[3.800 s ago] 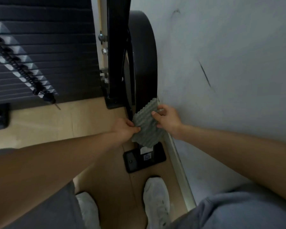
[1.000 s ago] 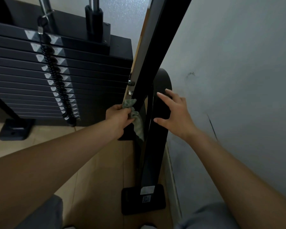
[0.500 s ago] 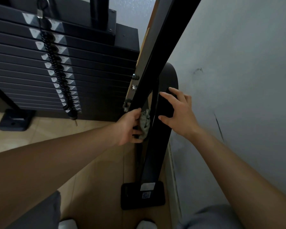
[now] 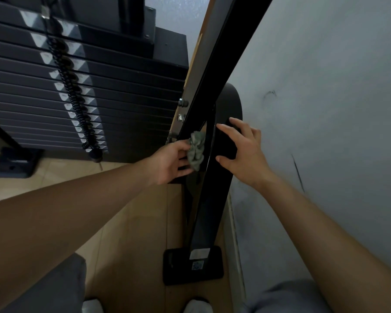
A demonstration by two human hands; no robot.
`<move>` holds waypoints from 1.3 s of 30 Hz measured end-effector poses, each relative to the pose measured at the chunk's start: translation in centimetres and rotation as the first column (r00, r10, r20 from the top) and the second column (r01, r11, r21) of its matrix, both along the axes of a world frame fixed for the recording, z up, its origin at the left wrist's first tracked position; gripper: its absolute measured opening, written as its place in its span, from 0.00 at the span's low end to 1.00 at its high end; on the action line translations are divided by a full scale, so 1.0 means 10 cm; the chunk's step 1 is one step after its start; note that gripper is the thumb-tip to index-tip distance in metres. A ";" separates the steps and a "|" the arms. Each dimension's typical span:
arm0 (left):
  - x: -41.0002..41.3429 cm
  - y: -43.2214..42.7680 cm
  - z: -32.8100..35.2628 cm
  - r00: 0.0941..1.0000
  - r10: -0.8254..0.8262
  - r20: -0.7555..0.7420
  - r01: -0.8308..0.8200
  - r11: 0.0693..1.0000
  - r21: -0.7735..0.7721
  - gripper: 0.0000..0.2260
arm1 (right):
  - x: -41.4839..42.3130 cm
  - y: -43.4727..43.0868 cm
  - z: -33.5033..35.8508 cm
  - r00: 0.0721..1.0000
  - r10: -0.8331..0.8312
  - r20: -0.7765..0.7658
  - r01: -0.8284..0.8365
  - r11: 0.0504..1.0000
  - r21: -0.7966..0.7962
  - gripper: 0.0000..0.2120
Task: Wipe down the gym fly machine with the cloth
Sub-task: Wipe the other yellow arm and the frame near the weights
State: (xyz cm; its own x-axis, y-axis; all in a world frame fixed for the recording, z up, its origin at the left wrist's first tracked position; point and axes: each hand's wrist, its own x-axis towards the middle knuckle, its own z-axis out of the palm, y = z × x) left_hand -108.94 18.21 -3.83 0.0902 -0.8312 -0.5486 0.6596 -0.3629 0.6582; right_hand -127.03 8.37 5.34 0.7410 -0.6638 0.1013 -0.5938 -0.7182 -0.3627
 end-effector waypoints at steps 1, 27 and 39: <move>0.00 -0.01 -0.02 1.000 -0.015 -0.001 0.015 1.000 -0.019 0.15 | 0.00 0.00 0.00 1.000 0.002 -0.001 -0.002 1.000 0.000 0.37; 0.08 -0.05 -0.11 0.972 -0.212 -0.101 0.212 0.977 -0.014 0.34 | -0.01 -0.07 -0.05 1.000 0.012 0.022 -0.013 1.000 0.020 0.34; -0.10 0.00 -0.16 0.981 -0.180 -0.072 0.187 0.978 0.091 0.32 | -0.02 -0.07 -0.02 1.000 0.024 0.000 -0.024 0.999 0.025 0.35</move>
